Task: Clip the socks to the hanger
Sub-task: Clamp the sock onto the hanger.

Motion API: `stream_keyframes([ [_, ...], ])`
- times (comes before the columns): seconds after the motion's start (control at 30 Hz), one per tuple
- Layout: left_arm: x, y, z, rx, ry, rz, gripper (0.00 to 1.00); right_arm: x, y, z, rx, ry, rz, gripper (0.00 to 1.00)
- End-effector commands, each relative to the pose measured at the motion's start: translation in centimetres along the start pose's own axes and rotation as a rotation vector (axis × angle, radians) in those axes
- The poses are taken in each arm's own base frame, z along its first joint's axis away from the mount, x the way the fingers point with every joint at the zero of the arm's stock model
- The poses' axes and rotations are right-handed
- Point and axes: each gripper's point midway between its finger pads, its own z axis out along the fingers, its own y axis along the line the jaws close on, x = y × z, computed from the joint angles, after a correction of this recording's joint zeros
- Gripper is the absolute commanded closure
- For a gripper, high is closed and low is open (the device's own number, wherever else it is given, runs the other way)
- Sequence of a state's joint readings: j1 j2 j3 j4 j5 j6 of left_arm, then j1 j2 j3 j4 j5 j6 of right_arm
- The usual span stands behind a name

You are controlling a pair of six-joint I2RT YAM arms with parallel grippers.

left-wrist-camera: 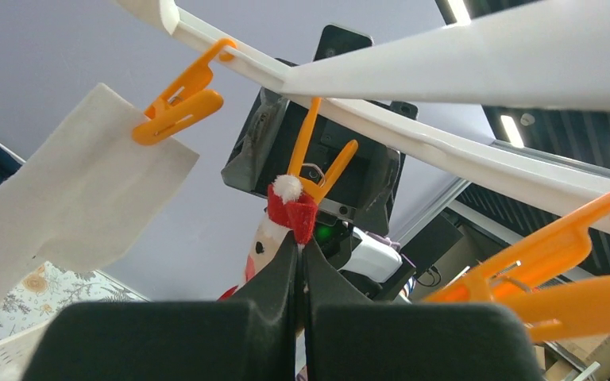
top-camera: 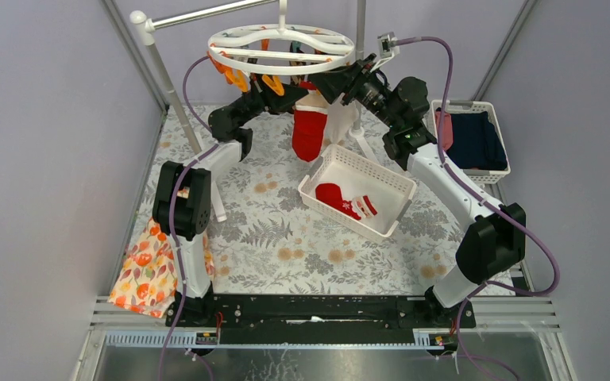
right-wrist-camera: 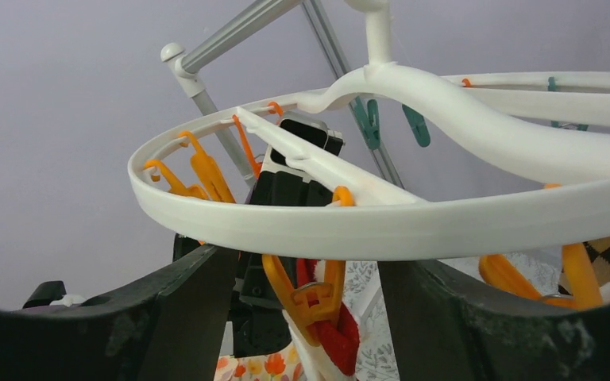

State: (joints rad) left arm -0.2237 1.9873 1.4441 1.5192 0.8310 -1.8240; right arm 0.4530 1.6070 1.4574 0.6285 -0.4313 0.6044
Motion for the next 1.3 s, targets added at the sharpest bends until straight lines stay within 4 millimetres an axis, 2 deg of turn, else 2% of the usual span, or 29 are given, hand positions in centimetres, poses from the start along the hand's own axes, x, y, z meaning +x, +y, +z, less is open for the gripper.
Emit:
stream_keyframes([
  [0.0,0.5,-1.4,0.1,0.076,0.015,0.072,1.0,-2.5,2.4,0.1,-0.055,-0.05,-0.044,0.25],
  [0.1,0.5,-1.3,0.1,0.074,0.016,0.07,0.98,-2.7,2.5,-0.1,-0.051,-0.055,-0.051,0.18],
  [0.2,0.7,-1.1,-0.1,0.065,0.015,0.064,0.82,-2.8,2.5,-0.6,-0.035,-0.061,-0.069,0.07],
  [0.27,0.8,-0.8,-0.3,0.057,0.013,0.064,0.67,-2.8,2.3,-1.0,-0.017,-0.064,-0.079,0.02],
  [0.33,1.0,-0.6,-0.5,0.049,0.012,0.067,0.53,-2.8,2.2,-1.4,-0.002,-0.065,-0.093,0.0],
  [0.43,1.2,-0.2,-0.9,0.033,0.006,0.077,0.42,-2.6,2.3,-2.1,0.007,-0.061,-0.111,0.0],
  [0.63,1.6,2.8,-4.0,-0.067,-0.045,0.08,0.39,-1.6,2.0,-4.1,0.044,-0.031,-0.162,0.0],
  [0.83,4.0,5.5,-7.0,-0.161,-0.013,0.174,0.39,0.3,1.3,-6.7,0.091,0.025,-0.236,0.0],
  [1.0,6.6,5.6,-10.2,-0.238,-0.002,0.412,0.39,2.5,0.2,-9.6,0.137,0.063,-0.307,0.0],
  [1.17,9.2,5.5,-13.4,-0.312,0.018,0.711,0.38,4.4,-1.8,-13.1,0.231,0.087,-0.42,0.0],
  [1.27,9.9,5.6,-15.2,-0.377,-0.01,0.834,0.27,6.2,-3.6,-15.0,0.297,0.126,-0.454,0.0],
])
